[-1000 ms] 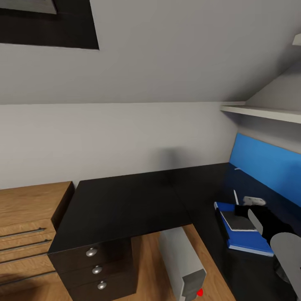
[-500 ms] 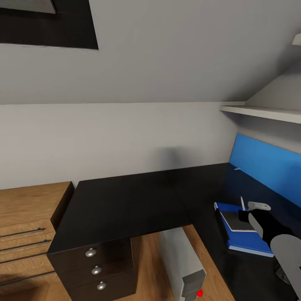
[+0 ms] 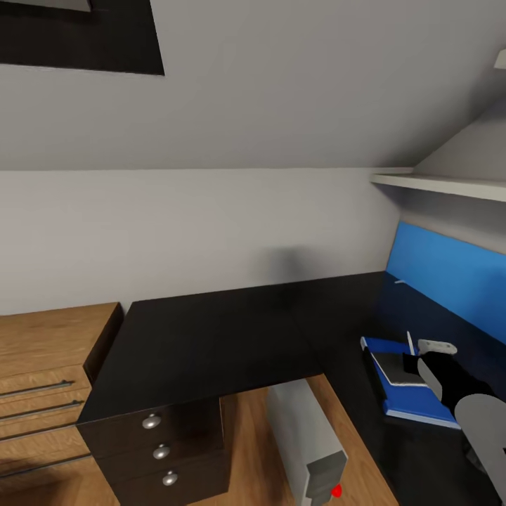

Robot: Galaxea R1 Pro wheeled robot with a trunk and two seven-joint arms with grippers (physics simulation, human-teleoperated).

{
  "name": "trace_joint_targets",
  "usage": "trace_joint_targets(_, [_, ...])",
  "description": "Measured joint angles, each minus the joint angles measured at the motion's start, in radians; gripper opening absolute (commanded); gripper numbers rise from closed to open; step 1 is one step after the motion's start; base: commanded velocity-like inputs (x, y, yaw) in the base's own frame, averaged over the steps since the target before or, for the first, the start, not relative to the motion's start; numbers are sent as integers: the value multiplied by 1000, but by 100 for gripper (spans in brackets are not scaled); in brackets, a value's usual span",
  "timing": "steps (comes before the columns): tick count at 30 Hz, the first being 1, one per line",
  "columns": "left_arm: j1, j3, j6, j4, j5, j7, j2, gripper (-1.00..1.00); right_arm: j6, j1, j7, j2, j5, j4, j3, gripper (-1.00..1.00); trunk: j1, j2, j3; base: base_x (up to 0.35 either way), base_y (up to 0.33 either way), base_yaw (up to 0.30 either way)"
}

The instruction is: In the bedroom, organize the workspace by keeping the computer under the desk, ensuring the monitor is on the desk, placing the keyboard on the desk next to the monitor, placing the mouse on the desk next to the keyboard, moving the folder from the swivel chair onto the desk next to the mouse, stacking the notebook on top of the folder with the pen on top of the notebook, and positioning the swivel chair next to the desk.

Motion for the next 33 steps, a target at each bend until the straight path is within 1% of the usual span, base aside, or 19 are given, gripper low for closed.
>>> trace_joint_targets(26, [0,1,-1,1,0,-2,1,100,0,0,3,0,3,-3,0,-100,100,-182,-82,0,0,0])
trace_joint_targets(33, [0,1,-1,1,0,-2,1,100,0,0,3,0,3,-4,0,-100,100,-182,-82,0,0,0])
